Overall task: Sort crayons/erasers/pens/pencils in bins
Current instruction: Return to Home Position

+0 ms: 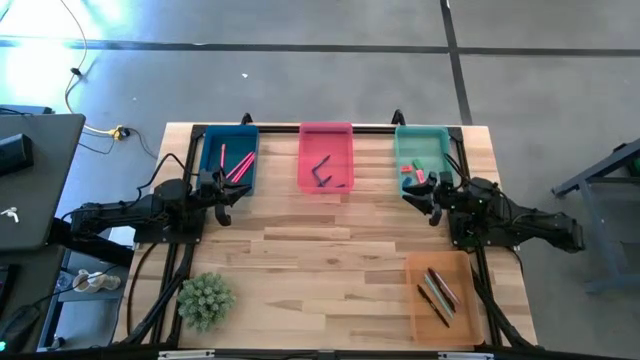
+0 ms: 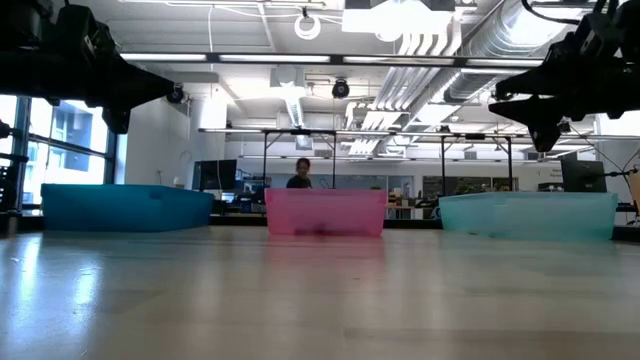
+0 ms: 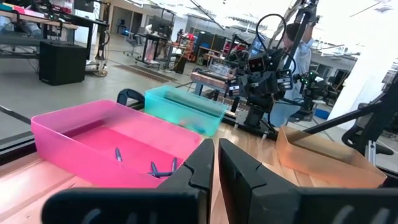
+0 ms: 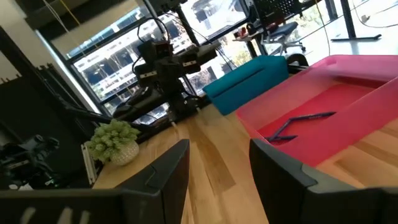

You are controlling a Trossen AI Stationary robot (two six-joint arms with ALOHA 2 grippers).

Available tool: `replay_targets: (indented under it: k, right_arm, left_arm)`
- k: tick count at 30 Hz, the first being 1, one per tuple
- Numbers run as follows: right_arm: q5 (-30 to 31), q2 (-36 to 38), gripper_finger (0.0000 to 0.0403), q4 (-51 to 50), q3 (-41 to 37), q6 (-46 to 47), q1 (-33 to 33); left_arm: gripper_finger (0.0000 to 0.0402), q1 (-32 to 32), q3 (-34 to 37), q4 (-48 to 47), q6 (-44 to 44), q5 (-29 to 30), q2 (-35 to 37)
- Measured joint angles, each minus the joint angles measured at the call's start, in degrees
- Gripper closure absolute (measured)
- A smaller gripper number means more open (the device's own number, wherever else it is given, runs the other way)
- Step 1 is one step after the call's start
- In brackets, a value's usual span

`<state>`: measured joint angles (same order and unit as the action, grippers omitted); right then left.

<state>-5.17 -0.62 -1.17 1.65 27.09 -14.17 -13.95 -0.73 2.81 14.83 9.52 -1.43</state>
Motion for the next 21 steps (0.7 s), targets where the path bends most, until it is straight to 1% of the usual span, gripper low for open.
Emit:
replay_targets:
  k: [6,21]
  right_arm:
    - [0.47,-0.03,0.0243,-0.05,0.00,-2.10,0.00]
    - [0.61,-0.20,0.0243,-0.17,0.00,-1.53,-0.02]
  left_arm:
    - [0.0387,0.01,0.00,-0.01,0.00,0.00,0.00]
    - [0.0387,0.01,0.00,0.02,0.00,0.02,-0.02]
